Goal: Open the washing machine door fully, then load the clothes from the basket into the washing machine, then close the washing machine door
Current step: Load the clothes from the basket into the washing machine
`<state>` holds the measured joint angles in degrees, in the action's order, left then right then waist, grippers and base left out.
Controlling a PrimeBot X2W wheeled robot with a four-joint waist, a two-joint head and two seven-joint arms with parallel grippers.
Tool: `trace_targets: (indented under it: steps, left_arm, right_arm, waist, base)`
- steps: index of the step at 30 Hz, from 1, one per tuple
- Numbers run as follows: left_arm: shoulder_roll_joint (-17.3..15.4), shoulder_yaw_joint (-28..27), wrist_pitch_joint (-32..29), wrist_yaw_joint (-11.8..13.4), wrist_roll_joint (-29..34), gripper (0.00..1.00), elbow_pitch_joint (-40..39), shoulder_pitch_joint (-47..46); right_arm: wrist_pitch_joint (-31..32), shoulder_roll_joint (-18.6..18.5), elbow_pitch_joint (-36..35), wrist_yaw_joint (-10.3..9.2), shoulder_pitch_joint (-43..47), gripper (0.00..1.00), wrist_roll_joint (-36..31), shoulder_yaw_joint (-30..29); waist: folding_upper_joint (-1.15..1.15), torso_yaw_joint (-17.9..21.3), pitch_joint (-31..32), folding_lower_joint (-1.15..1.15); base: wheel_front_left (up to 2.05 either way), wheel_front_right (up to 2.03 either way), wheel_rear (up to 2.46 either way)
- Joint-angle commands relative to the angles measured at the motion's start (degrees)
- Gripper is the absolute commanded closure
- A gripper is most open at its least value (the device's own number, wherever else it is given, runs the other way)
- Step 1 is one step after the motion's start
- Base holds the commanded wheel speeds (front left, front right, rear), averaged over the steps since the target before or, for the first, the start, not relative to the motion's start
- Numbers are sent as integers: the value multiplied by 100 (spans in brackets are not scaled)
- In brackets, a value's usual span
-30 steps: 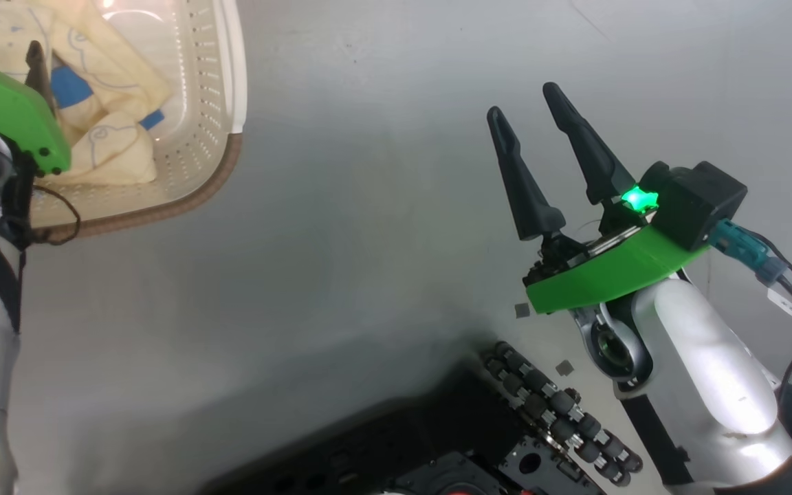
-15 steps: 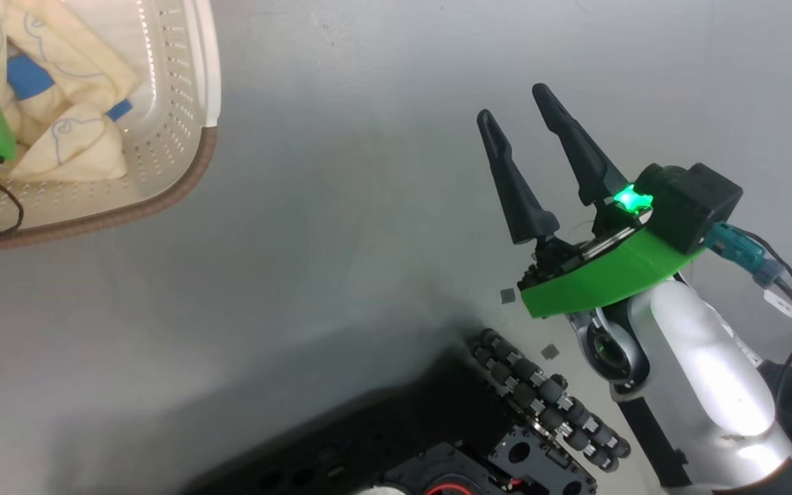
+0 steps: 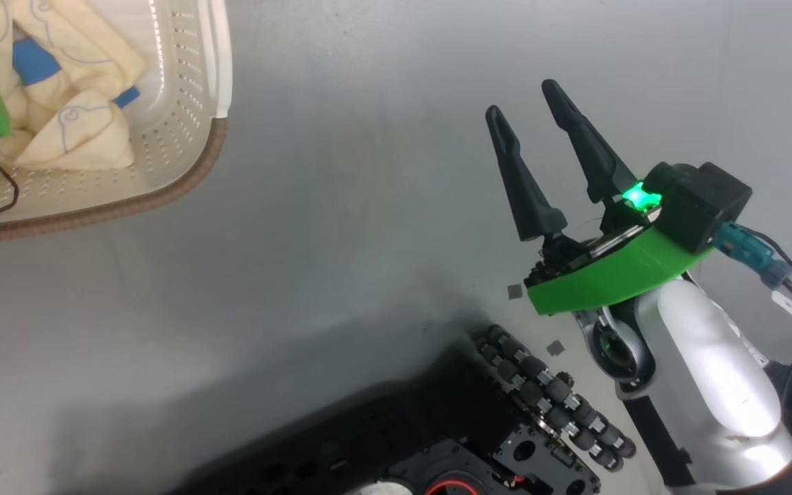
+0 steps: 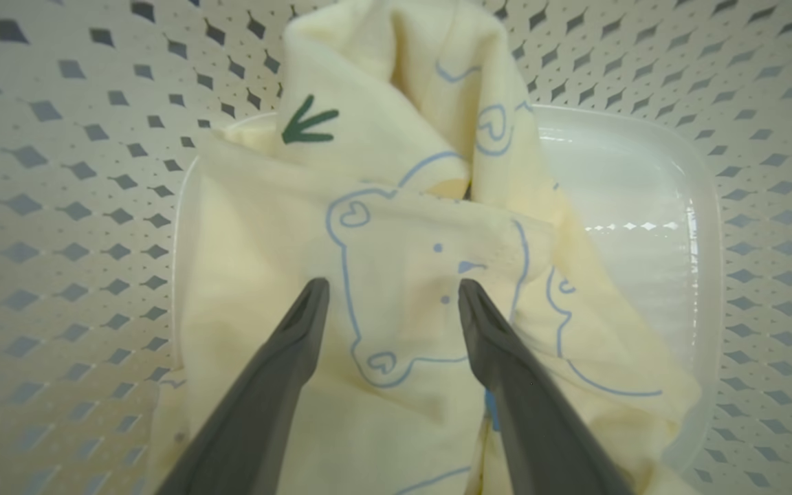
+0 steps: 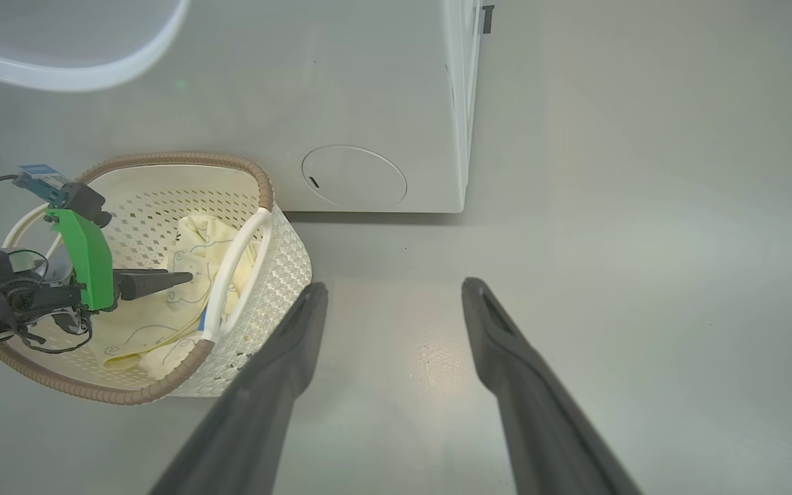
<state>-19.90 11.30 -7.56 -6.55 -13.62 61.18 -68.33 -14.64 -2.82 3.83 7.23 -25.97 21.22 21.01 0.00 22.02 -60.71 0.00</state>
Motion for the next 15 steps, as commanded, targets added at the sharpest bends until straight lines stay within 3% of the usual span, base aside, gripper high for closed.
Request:
trace_targets:
  steps: [1, 15]
  left_arm:
    - [-123, -39, 49, -4, 26, 0, -54, -2]
    - [153, 252, 194, -43, 15, 0, 522, -383]
  right_arm:
    - [-36, -6, -150, 25, 389, 0, -46, 32]
    - [-36, -6, -243, 25, 619, 0, -159, -160]
  waist:
    - [0, -12, -11, 0]
    - [0, -75, -82, 0]
  base:
    - [0, 0, 0]
    - [0, 0, 0]
